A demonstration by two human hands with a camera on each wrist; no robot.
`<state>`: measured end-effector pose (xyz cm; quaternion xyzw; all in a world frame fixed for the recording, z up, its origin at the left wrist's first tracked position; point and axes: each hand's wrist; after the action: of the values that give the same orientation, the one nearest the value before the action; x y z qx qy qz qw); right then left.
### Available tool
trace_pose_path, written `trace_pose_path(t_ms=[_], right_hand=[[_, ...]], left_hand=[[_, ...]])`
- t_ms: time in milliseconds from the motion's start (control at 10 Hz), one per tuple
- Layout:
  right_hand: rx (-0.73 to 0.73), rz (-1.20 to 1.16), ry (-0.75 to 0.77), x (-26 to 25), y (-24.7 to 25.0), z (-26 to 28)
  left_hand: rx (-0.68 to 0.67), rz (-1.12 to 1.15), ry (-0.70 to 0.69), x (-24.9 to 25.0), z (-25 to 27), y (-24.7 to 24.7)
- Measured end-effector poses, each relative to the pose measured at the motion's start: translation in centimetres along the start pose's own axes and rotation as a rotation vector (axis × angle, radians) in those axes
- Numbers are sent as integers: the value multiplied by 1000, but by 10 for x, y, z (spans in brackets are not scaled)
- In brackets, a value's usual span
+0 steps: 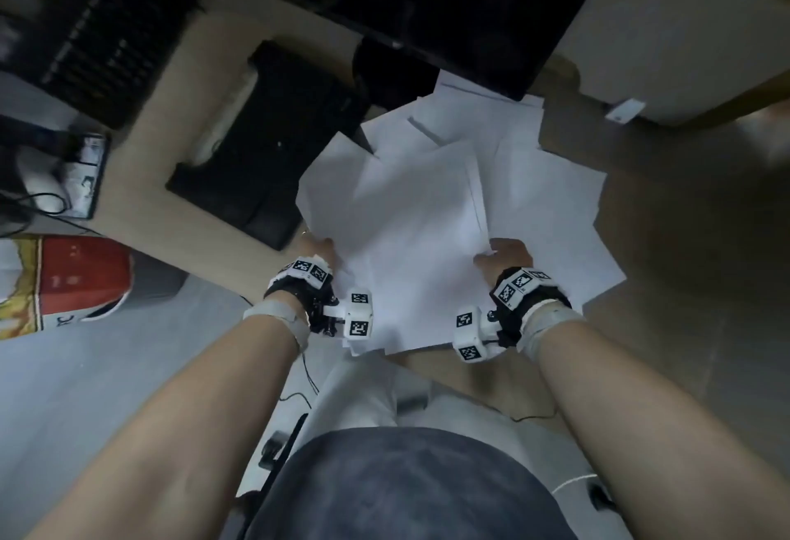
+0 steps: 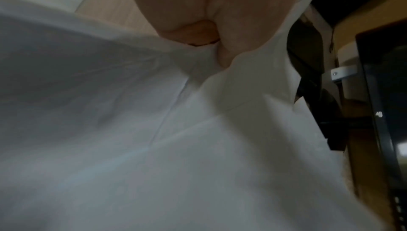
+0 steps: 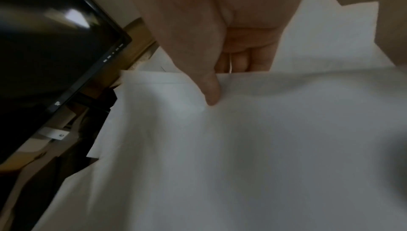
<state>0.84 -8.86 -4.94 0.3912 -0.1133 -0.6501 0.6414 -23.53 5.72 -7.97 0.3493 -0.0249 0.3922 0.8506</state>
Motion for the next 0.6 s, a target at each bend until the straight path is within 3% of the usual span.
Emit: trace_pose_path(t_ms=[100,200,300,400,500,600], right_hand=[[56,49,37,-12,-14,2],[37,100,133,-31,-26,3],[43,137,195,-53,-35,-5],[34,131,171,-73,-42,-16],[26,135,128,-80,-44,-24],[-47,214,120,-78,-46,-30]], left_hand=[[23,-19,-23,-1,-6,0],[-40,-42,-54,5,-28,10],[-46,-7,25,1,-35,17],[-88,-76,-24,-6,-41,23],[-115,141,68,-4,-39,25],[-19,263,57,3,-38,22]])
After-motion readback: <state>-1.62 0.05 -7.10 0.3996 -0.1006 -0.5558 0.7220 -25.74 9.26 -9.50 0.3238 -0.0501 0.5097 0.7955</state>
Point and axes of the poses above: each hand's wrist, its own z-axis away from the middle knuckle, its own y-axis out of the back of the hand, x = y × z, and after that the axes turned 4 degrees about x, right-handed
